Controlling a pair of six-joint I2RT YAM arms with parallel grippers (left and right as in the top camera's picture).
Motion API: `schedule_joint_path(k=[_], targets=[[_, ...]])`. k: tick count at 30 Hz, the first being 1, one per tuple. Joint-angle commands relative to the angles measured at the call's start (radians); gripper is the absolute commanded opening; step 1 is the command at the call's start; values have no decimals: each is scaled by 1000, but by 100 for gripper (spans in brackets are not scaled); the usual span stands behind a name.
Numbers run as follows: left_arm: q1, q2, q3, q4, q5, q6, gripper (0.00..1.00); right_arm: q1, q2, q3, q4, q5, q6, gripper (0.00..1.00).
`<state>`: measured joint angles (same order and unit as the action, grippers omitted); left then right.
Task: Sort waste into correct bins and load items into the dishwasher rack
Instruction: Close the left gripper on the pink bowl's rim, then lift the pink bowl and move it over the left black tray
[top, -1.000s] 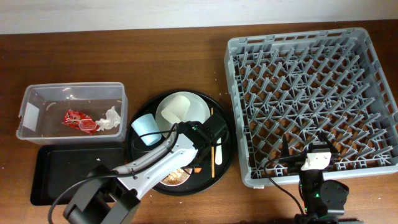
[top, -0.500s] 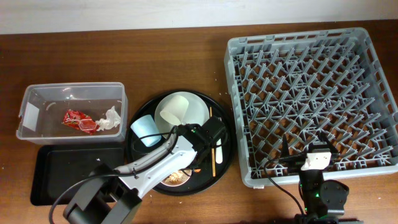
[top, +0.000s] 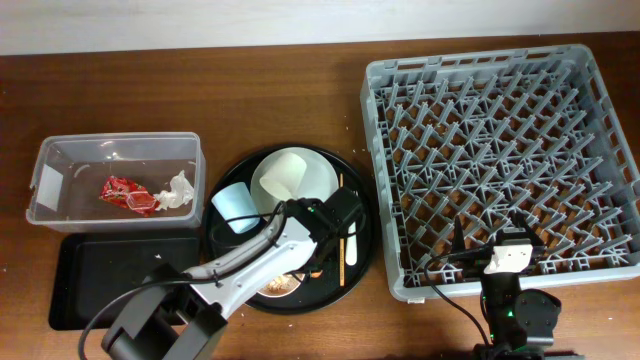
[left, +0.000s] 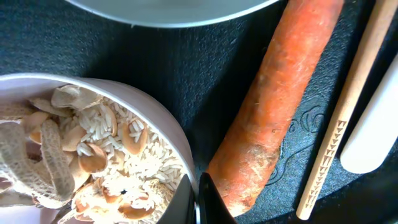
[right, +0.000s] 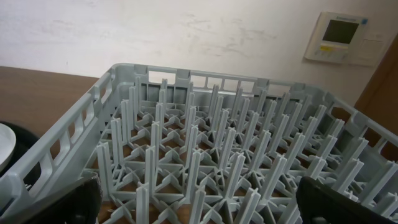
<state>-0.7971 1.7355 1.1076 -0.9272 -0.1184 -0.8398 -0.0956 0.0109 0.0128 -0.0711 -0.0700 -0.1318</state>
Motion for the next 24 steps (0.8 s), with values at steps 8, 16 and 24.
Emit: schedule_joint_path(k=[8,16,24], targets=[[2,-5,85,-89,-48,26,1,4,-7,-7,-1,2,1,99],[23,-148,141,-176,-89,32,1,4,-7,-7,-1,2,1,99],[274,-240,141,-283,-80,124,0,4,-7,-7,-1,2,1,99]])
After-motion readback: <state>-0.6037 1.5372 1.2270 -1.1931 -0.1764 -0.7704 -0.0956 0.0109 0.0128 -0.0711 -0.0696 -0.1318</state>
